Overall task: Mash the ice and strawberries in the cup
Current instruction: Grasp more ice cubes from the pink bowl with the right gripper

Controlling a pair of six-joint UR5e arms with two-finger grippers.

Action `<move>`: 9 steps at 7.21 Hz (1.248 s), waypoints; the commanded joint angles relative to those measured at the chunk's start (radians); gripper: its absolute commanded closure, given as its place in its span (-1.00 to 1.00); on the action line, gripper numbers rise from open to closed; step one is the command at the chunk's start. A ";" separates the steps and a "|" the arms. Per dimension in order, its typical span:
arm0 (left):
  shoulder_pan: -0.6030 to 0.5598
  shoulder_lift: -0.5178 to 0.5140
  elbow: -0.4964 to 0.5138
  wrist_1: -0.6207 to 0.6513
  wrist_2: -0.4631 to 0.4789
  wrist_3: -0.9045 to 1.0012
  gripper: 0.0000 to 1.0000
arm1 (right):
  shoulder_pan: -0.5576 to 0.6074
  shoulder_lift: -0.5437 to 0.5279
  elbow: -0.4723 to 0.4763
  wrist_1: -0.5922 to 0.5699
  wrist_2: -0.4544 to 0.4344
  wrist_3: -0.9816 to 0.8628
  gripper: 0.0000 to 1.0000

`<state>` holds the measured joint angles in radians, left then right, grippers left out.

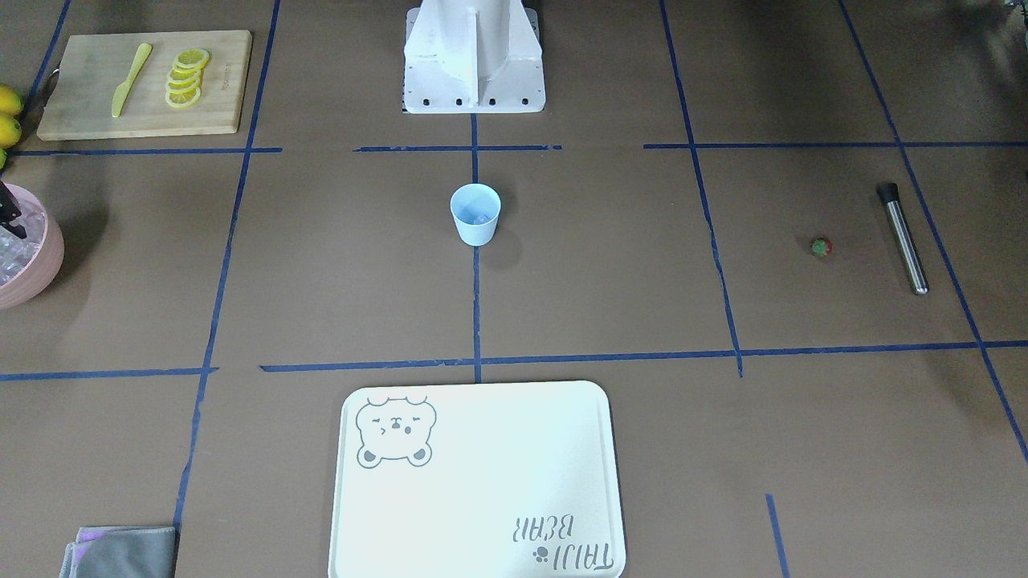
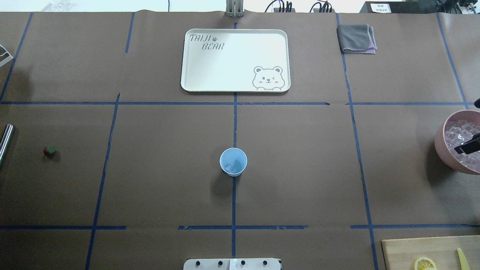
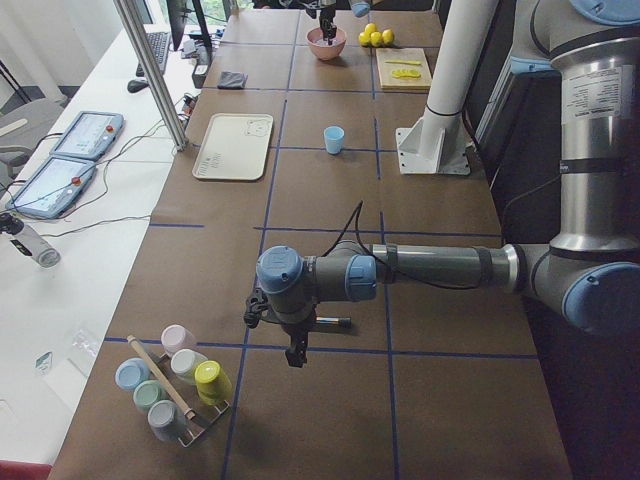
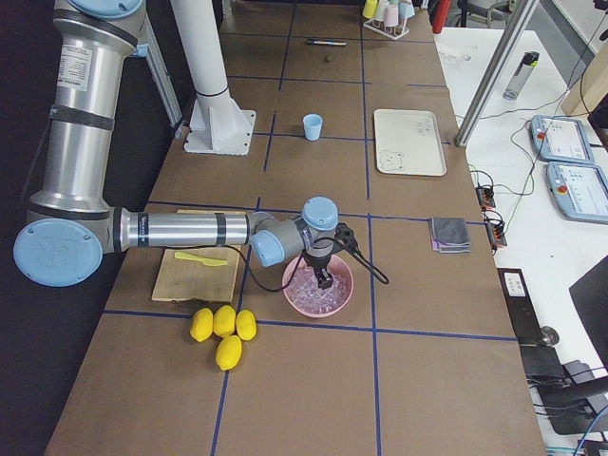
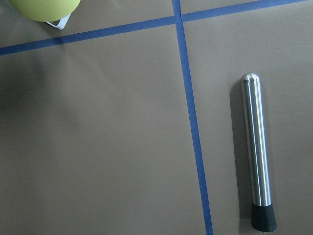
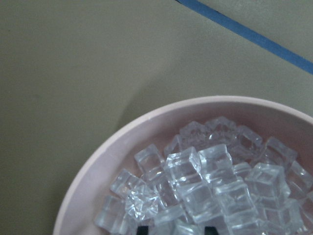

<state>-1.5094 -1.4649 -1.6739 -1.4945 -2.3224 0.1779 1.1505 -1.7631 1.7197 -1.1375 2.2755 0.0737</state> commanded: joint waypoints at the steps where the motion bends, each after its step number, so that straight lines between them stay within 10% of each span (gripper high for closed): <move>1: 0.000 0.000 -0.001 -0.001 -0.002 0.000 -1.00 | 0.002 -0.001 0.001 -0.002 0.001 0.000 0.78; 4: 0.000 0.000 -0.004 0.000 0.000 0.000 -1.00 | 0.102 0.011 0.041 -0.057 0.071 0.001 0.84; 6: 0.000 0.000 -0.006 0.000 -0.002 0.000 -1.00 | 0.124 0.086 0.203 -0.315 0.073 0.029 0.84; 9: 0.000 0.000 -0.009 -0.001 -0.002 0.000 -1.00 | -0.002 0.302 0.291 -0.424 0.043 0.486 0.96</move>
<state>-1.5094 -1.4649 -1.6813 -1.4954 -2.3240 0.1780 1.2241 -1.5602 1.9844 -1.5393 2.3367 0.3458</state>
